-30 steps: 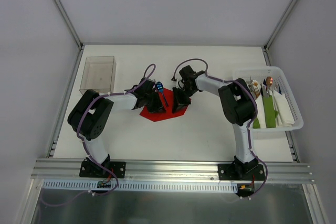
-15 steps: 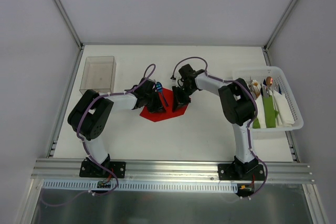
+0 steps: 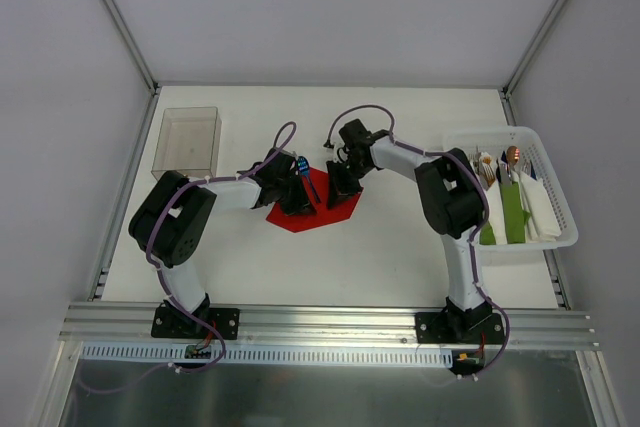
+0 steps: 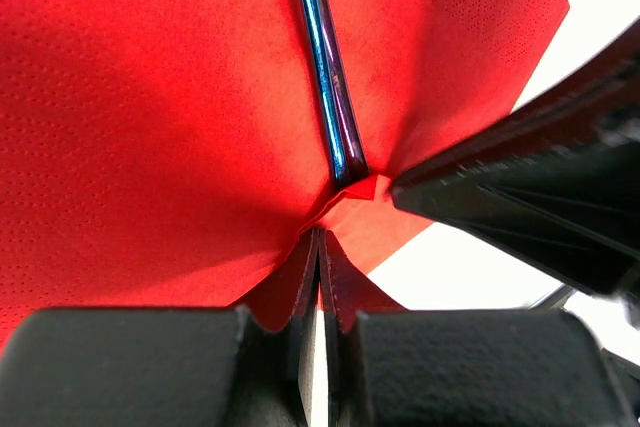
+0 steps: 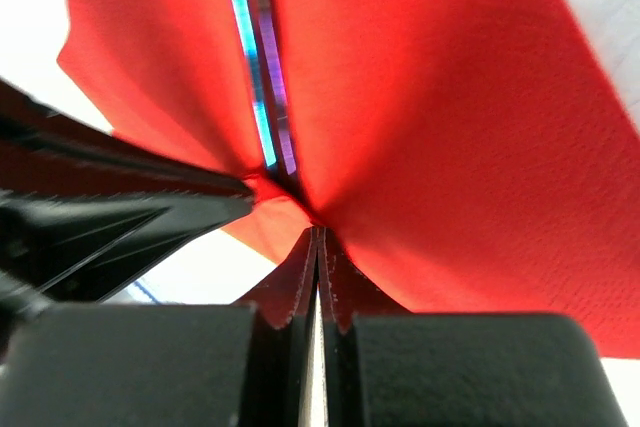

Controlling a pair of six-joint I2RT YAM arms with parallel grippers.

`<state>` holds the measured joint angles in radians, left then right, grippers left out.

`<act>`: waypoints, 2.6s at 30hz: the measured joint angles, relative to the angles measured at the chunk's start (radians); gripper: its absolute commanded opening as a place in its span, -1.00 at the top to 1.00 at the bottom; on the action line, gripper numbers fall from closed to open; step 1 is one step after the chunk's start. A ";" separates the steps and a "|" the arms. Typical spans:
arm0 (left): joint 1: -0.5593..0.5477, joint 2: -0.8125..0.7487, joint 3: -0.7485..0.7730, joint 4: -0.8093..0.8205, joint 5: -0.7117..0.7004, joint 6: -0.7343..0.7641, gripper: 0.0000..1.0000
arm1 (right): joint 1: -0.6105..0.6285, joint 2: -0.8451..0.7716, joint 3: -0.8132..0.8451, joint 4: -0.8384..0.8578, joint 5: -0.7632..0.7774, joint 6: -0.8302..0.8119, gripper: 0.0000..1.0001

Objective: Place the utensils on the paper napkin and roll it up

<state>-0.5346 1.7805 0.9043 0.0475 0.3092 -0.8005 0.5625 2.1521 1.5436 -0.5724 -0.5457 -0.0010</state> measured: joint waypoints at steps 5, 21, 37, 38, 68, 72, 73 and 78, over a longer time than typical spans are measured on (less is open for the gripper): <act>0.000 0.000 0.000 0.000 0.001 0.000 1.00 | -0.003 0.021 0.007 -0.006 0.000 0.001 1.00; 0.006 0.008 0.000 0.005 0.021 -0.003 1.00 | -0.065 -0.054 0.010 -0.037 -0.044 -0.036 0.25; 0.012 0.026 0.000 0.034 0.050 -0.022 1.00 | -0.303 -0.074 -0.147 0.003 -0.205 -0.037 -0.34; 0.013 0.027 0.000 0.034 0.051 -0.023 1.00 | -0.299 -0.064 -0.147 0.008 -0.220 -0.028 -0.34; 0.013 0.033 0.004 0.038 0.057 -0.023 1.00 | -0.254 -0.072 -0.241 0.342 -0.299 0.149 -0.34; 0.013 0.033 0.004 0.039 0.057 -0.023 1.00 | -0.272 -0.056 -0.240 0.406 -0.317 0.194 -0.35; 0.013 0.033 0.004 0.039 0.057 -0.023 1.00 | -0.272 -0.050 -0.240 0.426 -0.324 0.208 -0.34; 0.013 0.033 0.004 0.038 0.057 -0.023 1.00 | -0.272 -0.027 -0.240 0.496 -0.357 0.256 -0.24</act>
<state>-0.5213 1.8133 0.9081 0.0856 0.3664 -0.8234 0.2909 2.1246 1.3033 -0.0769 -0.9028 0.2550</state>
